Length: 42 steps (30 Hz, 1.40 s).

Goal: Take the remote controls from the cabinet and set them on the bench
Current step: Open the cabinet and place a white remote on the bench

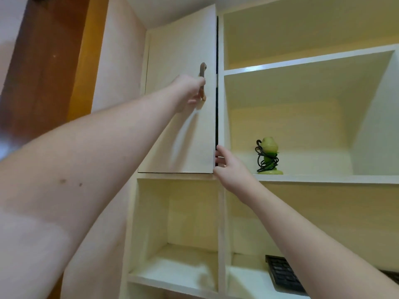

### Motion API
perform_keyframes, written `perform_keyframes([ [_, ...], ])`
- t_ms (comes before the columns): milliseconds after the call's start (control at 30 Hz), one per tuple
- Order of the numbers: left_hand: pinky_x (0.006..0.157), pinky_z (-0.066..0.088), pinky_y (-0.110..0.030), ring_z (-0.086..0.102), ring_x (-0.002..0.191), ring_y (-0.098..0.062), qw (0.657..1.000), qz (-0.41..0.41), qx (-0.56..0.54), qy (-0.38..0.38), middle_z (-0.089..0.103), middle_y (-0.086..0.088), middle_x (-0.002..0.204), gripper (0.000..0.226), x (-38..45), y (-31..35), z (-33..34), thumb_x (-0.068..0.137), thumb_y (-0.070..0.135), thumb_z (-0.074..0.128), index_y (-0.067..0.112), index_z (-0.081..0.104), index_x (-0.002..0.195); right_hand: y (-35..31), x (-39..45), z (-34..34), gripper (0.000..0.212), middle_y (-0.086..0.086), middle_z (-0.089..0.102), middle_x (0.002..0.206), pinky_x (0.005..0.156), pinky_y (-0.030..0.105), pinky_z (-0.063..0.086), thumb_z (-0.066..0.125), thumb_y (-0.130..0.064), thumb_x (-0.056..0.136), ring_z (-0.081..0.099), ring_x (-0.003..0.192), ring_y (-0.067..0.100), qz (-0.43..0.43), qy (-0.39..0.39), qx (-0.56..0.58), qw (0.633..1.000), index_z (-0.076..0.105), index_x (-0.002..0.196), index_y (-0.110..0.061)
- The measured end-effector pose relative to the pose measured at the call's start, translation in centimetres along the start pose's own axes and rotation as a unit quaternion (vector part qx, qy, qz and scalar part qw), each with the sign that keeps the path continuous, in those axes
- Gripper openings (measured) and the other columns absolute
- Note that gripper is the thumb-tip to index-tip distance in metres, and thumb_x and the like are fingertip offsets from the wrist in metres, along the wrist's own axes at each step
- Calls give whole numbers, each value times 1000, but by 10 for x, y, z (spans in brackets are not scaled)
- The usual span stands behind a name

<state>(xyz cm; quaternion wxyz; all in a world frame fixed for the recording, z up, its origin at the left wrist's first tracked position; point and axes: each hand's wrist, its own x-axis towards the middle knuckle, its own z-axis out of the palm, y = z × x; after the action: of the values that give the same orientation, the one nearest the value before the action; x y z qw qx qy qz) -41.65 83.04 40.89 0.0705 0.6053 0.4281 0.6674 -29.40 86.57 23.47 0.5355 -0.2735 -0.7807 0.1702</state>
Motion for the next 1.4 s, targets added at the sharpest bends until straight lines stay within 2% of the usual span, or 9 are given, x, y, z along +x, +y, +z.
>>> perform_keyframes([
  [167,83,54,-30,58,67,-14,997,-35,-59,-24,59,-3,82,10,-3,14,-1,93,15,49,11,55,86,-4,-5,1,44,-14,64,100,75,25,44,40,2,86,59,101,14,17,-4,66,998,59,102,-34],
  [267,88,52,-31,57,71,-15,997,-46,-63,-21,58,-1,77,14,-8,17,-8,94,18,50,12,56,83,-8,-6,4,49,-11,66,106,83,25,49,41,2,85,60,104,9,18,-1,91,996,59,119,-28],
  [433,71,48,-24,58,73,-13,997,-36,-73,-6,60,-2,77,17,-11,13,-25,96,22,52,11,61,86,-22,-11,17,53,-10,69,107,88,25,50,35,6,80,62,104,7,-12,22,106,994,61,113,-26],
  [633,75,44,-25,55,85,-16,1000,-16,-16,15,57,-3,86,20,-17,24,-43,89,32,65,13,61,85,-34,-20,34,53,-13,67,110,93,21,47,39,7,83,60,108,2,-41,64,173,982,58,117,-29],
  [867,88,46,-34,53,122,-29,988,27,97,118,51,-15,138,78,-16,28,-77,73,41,79,5,45,135,-69,-35,81,47,-13,63,115,89,21,48,45,-4,87,58,107,-2,-114,53,234,964,58,125,-29],
  [967,93,38,-29,38,130,-27,873,190,369,255,28,-13,148,78,-29,21,-100,82,42,66,18,27,145,-82,-31,103,41,-15,58,115,90,14,45,45,-9,93,55,106,-7,-149,54,233,960,57,126,-30],
  [1100,119,14,-39,16,147,-26,641,423,625,141,23,-10,157,62,-41,2,-120,94,41,46,21,26,149,-82,-17,127,39,-15,55,124,99,20,42,40,-16,96,52,116,-4,-165,51,263,949,55,130,-30],
  [1267,120,12,-39,24,144,-24,625,388,671,94,35,-9,152,61,-47,-20,-150,94,32,29,19,19,153,-75,-6,159,43,-15,53,131,110,35,37,34,-21,96,47,126,2,-172,25,264,949,52,135,-24],
  [1400,118,16,-41,31,140,-30,551,356,751,79,44,-15,145,58,-44,-28,-179,97,36,25,12,26,150,-73,-7,178,42,-18,47,139,111,16,27,33,-13,101,36,129,-11,-190,-17,212,959,47,139,-24],
])
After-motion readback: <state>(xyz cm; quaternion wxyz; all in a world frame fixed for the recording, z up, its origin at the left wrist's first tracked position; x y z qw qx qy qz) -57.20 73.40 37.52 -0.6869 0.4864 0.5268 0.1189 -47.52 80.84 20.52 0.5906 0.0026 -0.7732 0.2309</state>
